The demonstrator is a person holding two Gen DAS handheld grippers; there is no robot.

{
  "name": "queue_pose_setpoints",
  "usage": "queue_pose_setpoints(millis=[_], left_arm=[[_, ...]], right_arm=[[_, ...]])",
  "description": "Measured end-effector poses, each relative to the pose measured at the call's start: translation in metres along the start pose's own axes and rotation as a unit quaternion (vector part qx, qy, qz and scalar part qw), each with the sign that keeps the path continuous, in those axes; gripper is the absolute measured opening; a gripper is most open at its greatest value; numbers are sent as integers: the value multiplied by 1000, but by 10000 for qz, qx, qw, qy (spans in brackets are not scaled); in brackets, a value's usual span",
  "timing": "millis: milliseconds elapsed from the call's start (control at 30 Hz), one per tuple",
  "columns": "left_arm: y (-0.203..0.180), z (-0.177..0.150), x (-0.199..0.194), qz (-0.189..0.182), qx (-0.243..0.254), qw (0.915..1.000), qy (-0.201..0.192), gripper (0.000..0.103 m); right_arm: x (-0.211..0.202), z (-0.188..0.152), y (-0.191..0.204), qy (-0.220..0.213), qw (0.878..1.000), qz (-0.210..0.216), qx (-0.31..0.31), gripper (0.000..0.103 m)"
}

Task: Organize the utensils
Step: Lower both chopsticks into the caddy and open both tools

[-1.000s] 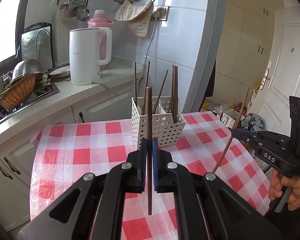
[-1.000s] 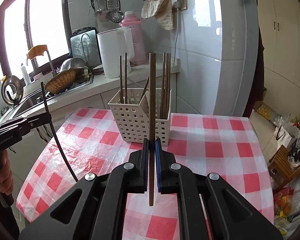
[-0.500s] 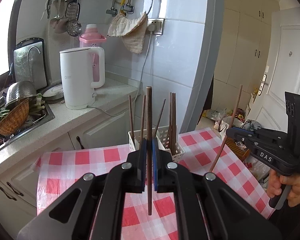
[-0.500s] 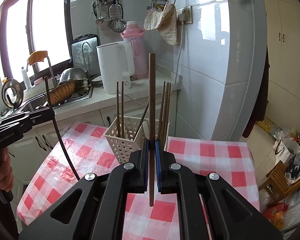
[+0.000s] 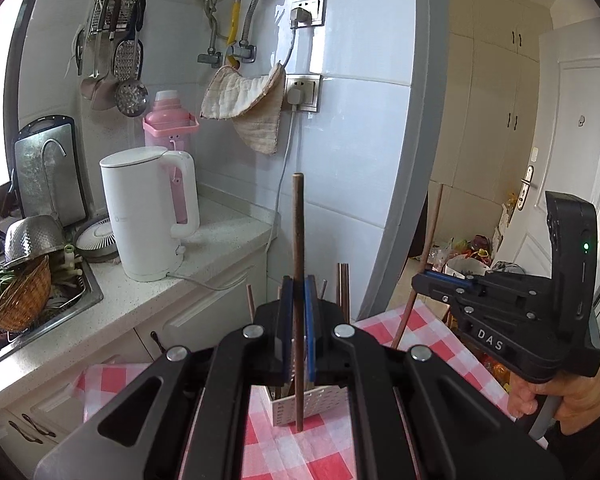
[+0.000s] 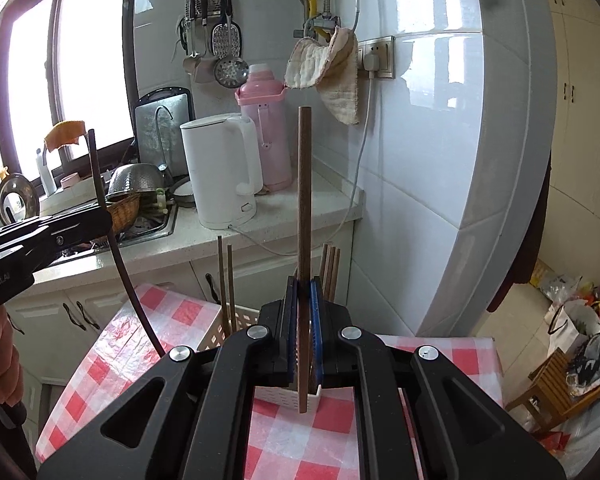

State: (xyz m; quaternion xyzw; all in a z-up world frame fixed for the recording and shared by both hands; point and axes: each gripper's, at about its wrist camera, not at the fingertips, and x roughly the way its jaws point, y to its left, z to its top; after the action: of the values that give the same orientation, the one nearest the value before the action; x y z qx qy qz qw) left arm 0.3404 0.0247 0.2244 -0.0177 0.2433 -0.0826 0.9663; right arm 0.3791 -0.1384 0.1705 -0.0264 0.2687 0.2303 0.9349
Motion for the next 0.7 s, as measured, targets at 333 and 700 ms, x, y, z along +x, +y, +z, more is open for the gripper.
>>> queue_pose_setpoints(millis=[333,700], left_arm=[[5,13,33,125,-70,9998,-166,5],[5,-1,67,188,-182,9995,-195,5]], right_arm=[[24,8,-6,5,10000,36,82,8],[45,1,-8,106,9999,68,114,8]])
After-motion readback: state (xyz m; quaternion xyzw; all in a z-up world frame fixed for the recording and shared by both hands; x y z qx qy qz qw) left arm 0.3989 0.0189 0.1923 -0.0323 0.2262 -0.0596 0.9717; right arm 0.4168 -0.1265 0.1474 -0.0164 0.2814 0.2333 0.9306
